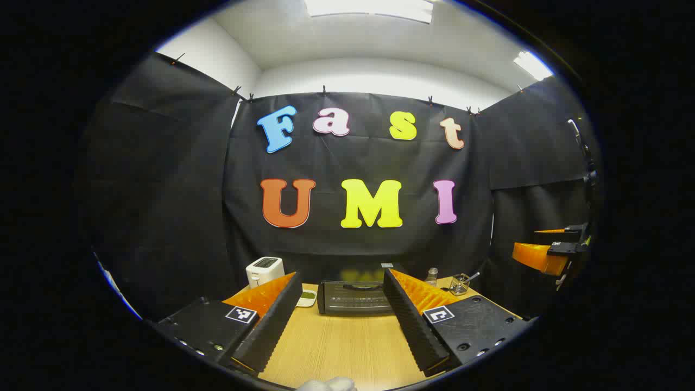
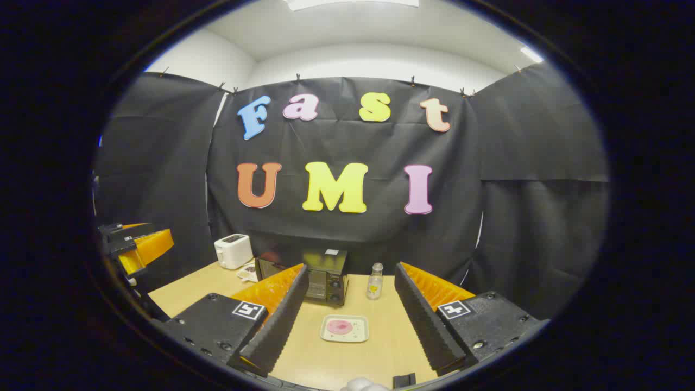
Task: Open the electric oven with the left hand, put the food in, and close the electric oven.
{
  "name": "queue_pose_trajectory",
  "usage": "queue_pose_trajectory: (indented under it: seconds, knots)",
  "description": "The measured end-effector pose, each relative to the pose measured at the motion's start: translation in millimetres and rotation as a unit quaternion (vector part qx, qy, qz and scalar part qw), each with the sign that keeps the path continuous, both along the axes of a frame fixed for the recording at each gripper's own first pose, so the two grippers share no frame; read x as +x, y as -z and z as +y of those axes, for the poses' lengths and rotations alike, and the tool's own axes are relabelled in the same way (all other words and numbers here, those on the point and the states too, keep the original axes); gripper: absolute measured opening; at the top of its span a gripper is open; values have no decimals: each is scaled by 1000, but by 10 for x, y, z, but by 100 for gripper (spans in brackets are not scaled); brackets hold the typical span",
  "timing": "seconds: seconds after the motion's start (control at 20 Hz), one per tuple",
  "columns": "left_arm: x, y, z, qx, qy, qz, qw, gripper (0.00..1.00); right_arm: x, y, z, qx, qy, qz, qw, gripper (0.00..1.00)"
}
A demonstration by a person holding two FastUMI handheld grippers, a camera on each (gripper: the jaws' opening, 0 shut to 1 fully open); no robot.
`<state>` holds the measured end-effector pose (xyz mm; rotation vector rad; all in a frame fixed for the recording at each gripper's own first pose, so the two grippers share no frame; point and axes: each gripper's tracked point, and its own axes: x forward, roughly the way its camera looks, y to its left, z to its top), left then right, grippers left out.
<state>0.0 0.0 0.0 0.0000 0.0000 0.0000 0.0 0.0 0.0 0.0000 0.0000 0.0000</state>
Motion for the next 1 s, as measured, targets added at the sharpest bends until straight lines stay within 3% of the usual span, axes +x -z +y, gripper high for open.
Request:
queue_pose_trajectory:
  seconds: [0.3, 0.35, 0.65, 1.0]
  knots:
    - [6, -37, -38, 0, 13, -5, 1000, 95, -87, -23, -95, 5, 20, -11, 1000, 100]
    - [4, -38, -34, 2, 14, -6, 1000, 95, -98, -27, -105, 4, 23, -13, 1000, 96]
    - [18, 4, -58, 6, 19, 1, 1000, 95, -125, 11, -112, 7, 26, -11, 1000, 100]
    - [421, 194, -313, 16, 26, 13, 999, 95, -61, 160, -276, 13, 22, 7, 1000, 100]
